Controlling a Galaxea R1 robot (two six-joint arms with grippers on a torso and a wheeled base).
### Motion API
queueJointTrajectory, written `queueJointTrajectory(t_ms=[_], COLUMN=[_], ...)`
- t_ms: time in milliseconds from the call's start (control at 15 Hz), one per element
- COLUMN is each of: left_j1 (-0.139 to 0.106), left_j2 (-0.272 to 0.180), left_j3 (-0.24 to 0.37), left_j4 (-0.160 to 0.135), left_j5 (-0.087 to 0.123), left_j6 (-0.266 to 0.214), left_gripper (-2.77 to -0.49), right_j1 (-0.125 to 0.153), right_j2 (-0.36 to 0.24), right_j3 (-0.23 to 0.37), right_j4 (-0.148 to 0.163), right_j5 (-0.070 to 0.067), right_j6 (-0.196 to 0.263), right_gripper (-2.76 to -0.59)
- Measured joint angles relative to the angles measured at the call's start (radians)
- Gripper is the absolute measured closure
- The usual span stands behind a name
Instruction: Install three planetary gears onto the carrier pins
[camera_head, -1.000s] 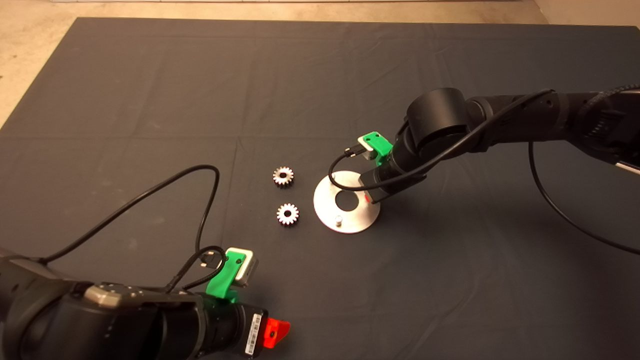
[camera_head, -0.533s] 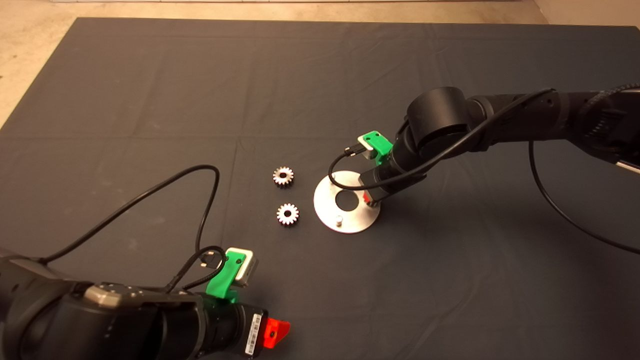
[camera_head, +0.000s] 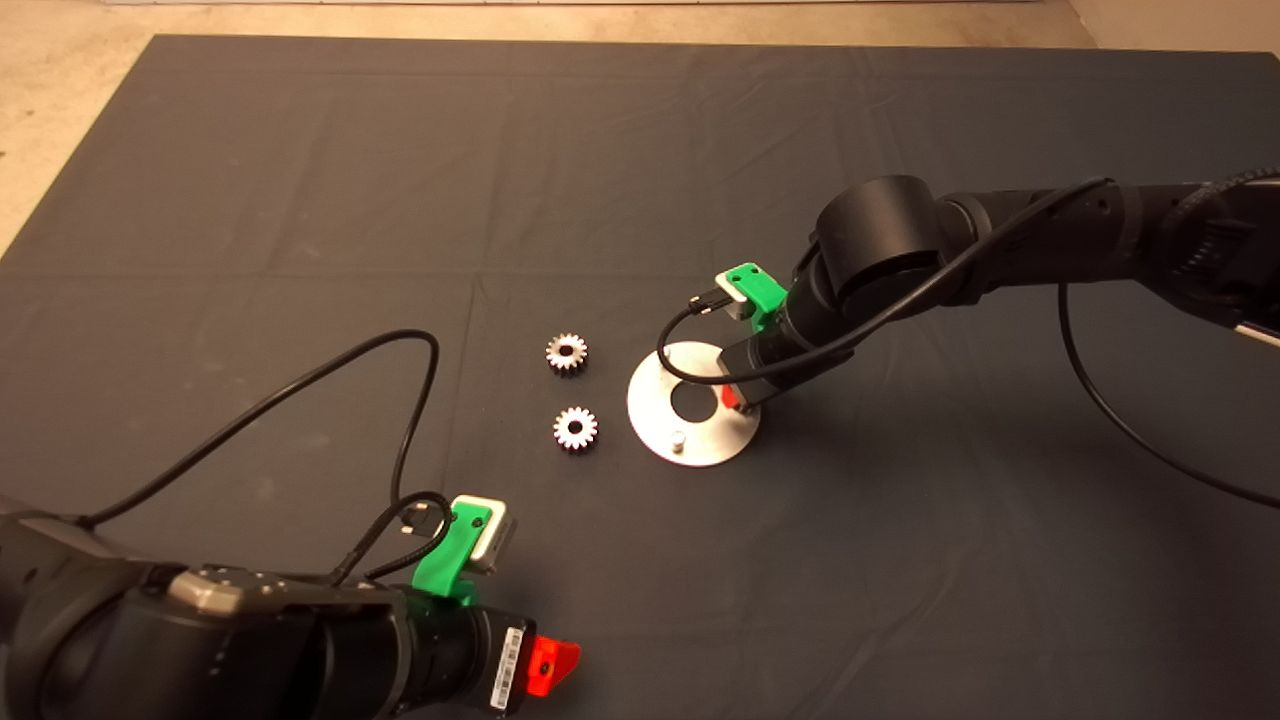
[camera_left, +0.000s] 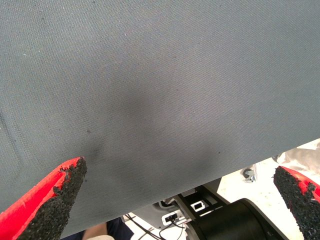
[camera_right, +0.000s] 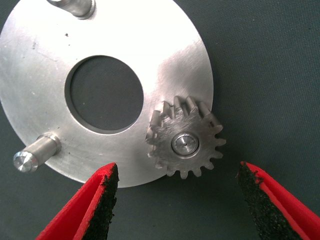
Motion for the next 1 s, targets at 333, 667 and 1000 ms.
queueJointTrajectory(t_ms=[333,667,1000], left_j1=[0.0,0.0,-0.001], left_j2=[0.0,-0.001,-0.014], left_j3=[0.0,0.0,0.0], left_j4=[0.0,0.0,0.0], left_j5=[0.0,0.0,0.0], left_j6=[0.0,0.0,0.008], left_gripper=[-2.75,-2.75,-2.75], right_j1=[0.031,0.044,0.008], right_j2=[-0.134,-0.423,-0.524], right_j3=[0.219,0.521,0.621], right_j4=[0.027,0.063,0.074], right_j5=[-0.006,-0.011,-0.009], right_j6=[0.021,0.103,0.16], right_gripper=[-1.9,-1.9,-1.9])
